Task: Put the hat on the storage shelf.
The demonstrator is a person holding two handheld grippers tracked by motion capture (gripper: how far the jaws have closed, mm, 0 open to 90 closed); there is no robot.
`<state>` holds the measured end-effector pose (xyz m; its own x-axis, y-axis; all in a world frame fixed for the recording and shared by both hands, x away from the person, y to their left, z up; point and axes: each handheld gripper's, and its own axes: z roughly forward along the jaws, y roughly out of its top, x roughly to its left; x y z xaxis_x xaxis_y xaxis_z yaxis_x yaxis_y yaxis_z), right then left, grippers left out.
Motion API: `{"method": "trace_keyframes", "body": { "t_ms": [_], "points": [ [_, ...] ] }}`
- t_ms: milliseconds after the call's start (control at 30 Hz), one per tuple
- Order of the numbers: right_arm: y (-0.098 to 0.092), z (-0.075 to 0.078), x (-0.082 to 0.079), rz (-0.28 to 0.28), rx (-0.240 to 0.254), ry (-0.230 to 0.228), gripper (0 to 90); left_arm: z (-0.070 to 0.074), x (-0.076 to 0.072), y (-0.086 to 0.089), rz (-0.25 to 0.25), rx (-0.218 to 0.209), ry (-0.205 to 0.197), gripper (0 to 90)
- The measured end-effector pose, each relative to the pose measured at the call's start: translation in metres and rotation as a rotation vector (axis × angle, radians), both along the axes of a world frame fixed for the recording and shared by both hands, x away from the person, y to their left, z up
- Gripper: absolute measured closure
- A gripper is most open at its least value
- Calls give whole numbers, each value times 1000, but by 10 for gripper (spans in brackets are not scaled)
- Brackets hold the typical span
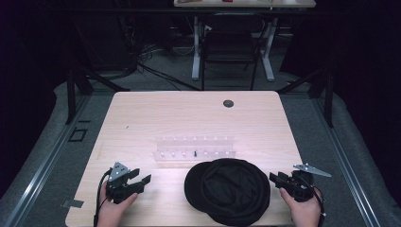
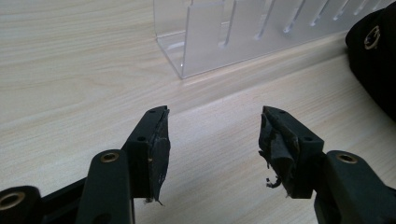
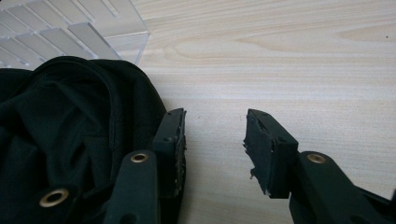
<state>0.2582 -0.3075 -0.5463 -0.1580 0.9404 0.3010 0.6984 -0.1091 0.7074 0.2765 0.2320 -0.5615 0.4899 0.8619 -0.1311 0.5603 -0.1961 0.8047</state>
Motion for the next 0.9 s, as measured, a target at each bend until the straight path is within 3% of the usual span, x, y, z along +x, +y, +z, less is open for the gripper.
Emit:
{"method": "trace_keyframes", "body": {
  "t_ms": [533,900],
  "points": [
    [3,4,-1,3,-5,12,568,1,-1,0,-7,1,1,431],
    [8,19,-3,35,10,4,591,1,-3,-4,-19,3,1,432]
  ]
}}
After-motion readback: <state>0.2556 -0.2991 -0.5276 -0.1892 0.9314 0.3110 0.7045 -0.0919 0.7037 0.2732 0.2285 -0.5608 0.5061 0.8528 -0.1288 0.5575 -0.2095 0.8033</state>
